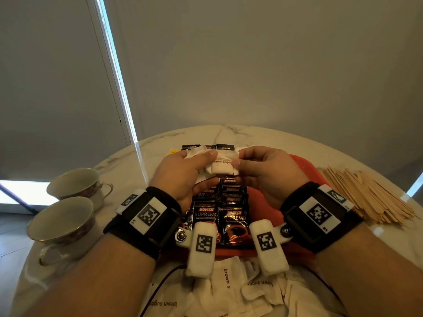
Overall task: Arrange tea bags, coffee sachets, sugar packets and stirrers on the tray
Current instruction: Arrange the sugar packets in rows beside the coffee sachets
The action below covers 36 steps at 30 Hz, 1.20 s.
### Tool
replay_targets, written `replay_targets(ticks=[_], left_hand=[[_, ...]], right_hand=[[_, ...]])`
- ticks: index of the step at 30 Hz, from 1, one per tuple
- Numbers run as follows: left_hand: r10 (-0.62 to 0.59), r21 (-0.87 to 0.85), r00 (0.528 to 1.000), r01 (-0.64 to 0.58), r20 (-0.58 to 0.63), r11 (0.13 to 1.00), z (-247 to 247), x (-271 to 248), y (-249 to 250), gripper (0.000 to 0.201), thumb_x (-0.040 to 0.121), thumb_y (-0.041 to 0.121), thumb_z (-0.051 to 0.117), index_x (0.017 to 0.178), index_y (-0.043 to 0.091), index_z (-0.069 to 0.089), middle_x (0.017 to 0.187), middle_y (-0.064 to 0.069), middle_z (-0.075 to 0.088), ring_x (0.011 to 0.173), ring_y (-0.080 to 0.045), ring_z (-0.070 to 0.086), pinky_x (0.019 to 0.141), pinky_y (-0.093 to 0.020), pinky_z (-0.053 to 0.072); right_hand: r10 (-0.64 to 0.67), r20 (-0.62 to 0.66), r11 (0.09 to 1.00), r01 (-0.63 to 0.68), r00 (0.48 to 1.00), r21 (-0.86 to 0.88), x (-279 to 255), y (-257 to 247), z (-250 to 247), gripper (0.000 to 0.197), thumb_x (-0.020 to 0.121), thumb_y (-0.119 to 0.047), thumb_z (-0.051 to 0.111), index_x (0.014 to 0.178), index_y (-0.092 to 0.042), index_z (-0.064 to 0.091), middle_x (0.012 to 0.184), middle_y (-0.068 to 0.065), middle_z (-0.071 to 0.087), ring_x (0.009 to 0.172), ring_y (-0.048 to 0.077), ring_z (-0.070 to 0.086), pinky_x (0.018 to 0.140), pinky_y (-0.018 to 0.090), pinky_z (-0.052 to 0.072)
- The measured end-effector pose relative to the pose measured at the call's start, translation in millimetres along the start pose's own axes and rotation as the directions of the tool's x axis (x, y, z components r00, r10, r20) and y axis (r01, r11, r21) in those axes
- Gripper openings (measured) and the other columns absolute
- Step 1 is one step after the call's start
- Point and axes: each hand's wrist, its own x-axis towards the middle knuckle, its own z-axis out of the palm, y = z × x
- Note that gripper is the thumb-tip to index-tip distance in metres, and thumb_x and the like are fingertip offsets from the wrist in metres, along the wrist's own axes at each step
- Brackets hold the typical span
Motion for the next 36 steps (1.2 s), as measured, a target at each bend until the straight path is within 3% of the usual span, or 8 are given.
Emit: replay_targets(ticks=[6, 11, 14, 17, 20, 26, 30, 36], left_hand=[[-0.001, 0.022, 1.000, 0.001, 0.008, 1.000, -3.1, 3.8, -2.6, 0.022, 0.092, 0.009, 0.076, 0.111, -0.001, 0.068, 0.079, -0.011, 0.077, 0.067, -0.017, 0.075, 0.051, -0.023, 0.059], [-0.053, -0.028, 0.998, 0.053, 0.016, 0.998, -2.1, 4.7, -2.7, 0.020, 0.094, 0.010, 0.074, 0.110, 0.001, 0.070, 0.076, -0.010, 0.075, 0.065, -0.018, 0.075, 0.051, -0.024, 0.059], [-0.080, -0.045, 0.997, 0.080, 0.006, 0.996, -2.3, 4.1, -1.2, 0.010, 0.096, 0.009, 0.071, 0.103, 0.002, 0.070, 0.076, -0.012, 0.074, 0.066, -0.021, 0.076, 0.052, -0.025, 0.060], [-0.082, -0.052, 0.997, 0.082, -0.003, 0.995, -3.6, 3.6, -0.3, 0.007, 0.097, 0.007, 0.068, 0.101, 0.002, 0.070, 0.075, -0.013, 0.074, 0.068, -0.023, 0.076, 0.052, -0.026, 0.061], [-0.087, -0.051, 0.996, 0.087, -0.001, 0.995, -4.6, 3.7, 0.6, 0.006, 0.097, 0.006, 0.066, 0.100, 0.002, 0.069, 0.074, -0.013, 0.074, 0.068, -0.024, 0.076, 0.052, -0.027, 0.062], [-0.095, -0.052, 0.995, 0.095, -0.005, 0.994, -5.2, 4.4, 1.5, 0.008, 0.098, 0.007, 0.067, 0.103, 0.002, 0.069, 0.075, -0.014, 0.075, 0.069, -0.024, 0.076, 0.054, -0.027, 0.062], [-0.100, -0.060, 0.995, 0.100, 0.002, 0.993, -5.2, 4.0, 2.2, 0.009, 0.097, 0.007, 0.067, 0.105, 0.002, 0.069, 0.076, -0.014, 0.075, 0.069, -0.025, 0.076, 0.054, -0.028, 0.063], [-0.107, -0.072, 0.994, 0.108, 0.016, 0.992, -3.9, 1.5, 3.5, 0.009, 0.097, 0.005, 0.065, 0.106, 0.003, 0.066, 0.086, -0.018, 0.073, 0.073, -0.028, 0.077, 0.057, -0.030, 0.064]], right_hand=[[0.049, -0.136, 0.999, -0.051, 0.989, -0.013, 16.8, -11.8, -28.2, 0.012, 0.089, 0.006, 0.068, 0.088, -0.006, 0.066, 0.078, 0.011, 0.068, 0.064, 0.019, 0.063, 0.057, 0.024, 0.057], [0.233, -0.356, 0.929, -0.315, 0.905, -0.193, 31.7, 0.8, -66.4, 0.015, 0.091, 0.009, 0.063, 0.086, -0.005, 0.065, 0.063, 0.008, 0.059, 0.049, 0.015, 0.056, 0.056, 0.029, 0.052], [0.326, -0.391, 0.846, -0.450, 0.861, -0.285, 32.4, 7.2, -75.7, 0.010, 0.090, 0.008, 0.064, 0.084, 0.000, 0.067, 0.072, 0.013, 0.062, 0.055, 0.019, 0.055, 0.072, 0.036, 0.048], [0.361, -0.374, 0.818, -0.483, 0.854, -0.313, 32.2, 6.8, -72.2, 0.005, 0.090, 0.006, 0.066, 0.090, 0.001, 0.068, 0.085, 0.016, 0.065, 0.062, 0.020, 0.057, 0.068, 0.032, 0.048], [0.373, -0.353, 0.803, -0.489, 0.858, -0.341, 32.5, 4.8, -66.4, 0.006, 0.090, 0.004, 0.067, 0.089, -0.001, 0.068, 0.076, 0.012, 0.065, 0.063, 0.019, 0.058, 0.063, 0.029, 0.049], [0.355, -0.378, 0.762, -0.499, 0.855, -0.413, 33.9, 3.3, -60.4, 0.007, 0.090, -0.003, 0.073, 0.094, 0.000, 0.069, 0.079, 0.013, 0.068, 0.078, 0.024, 0.064, 0.094, 0.039, 0.055], [0.364, -0.383, 0.777, -0.504, 0.849, -0.378, 30.1, 0.6, -58.1, 0.009, 0.090, -0.005, 0.073, 0.095, 0.000, 0.066, 0.081, 0.012, 0.063, 0.067, 0.020, 0.060, 0.068, 0.031, 0.057], [0.324, -0.357, 0.824, -0.447, 0.876, -0.348, 24.8, 0.5, -49.3, 0.015, 0.089, -0.010, 0.070, 0.096, 0.004, 0.070, 0.067, 0.011, 0.062, 0.054, 0.020, 0.051, 0.064, 0.035, 0.043]])
